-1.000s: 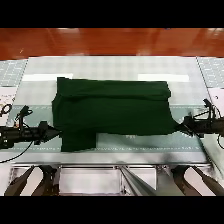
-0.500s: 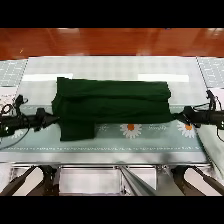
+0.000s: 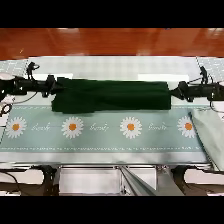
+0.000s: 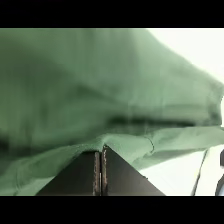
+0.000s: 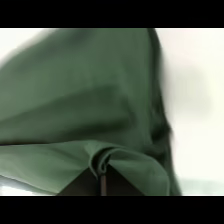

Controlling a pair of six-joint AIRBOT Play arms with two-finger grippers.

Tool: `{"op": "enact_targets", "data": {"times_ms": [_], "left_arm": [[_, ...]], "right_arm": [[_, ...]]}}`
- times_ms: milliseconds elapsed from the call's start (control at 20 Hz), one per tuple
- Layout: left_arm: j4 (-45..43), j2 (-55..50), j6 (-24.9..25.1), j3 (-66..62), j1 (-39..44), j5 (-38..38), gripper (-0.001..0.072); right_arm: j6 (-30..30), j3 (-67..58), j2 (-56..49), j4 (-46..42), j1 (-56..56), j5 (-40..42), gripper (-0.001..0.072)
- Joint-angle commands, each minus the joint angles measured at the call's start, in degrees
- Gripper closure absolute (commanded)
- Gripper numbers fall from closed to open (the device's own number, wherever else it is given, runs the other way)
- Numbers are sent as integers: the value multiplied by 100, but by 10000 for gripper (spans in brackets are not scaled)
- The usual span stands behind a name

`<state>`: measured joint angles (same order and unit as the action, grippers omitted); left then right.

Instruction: Fold the shirts.

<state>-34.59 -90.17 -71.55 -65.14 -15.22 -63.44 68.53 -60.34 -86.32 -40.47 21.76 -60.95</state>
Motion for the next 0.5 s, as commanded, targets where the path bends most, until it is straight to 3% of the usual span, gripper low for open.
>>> {"op": "enact_targets", "data": {"times_ms": [0,450], "left_arm": [[13,-942,-380,-1276,118,-219,687],[7,-2024,-527,-2612,310,-402,687]], "right_arm": [[205,-887,-603,79,-92,72,689],[146,-1399,-1388,472,-92,293,688]]}}
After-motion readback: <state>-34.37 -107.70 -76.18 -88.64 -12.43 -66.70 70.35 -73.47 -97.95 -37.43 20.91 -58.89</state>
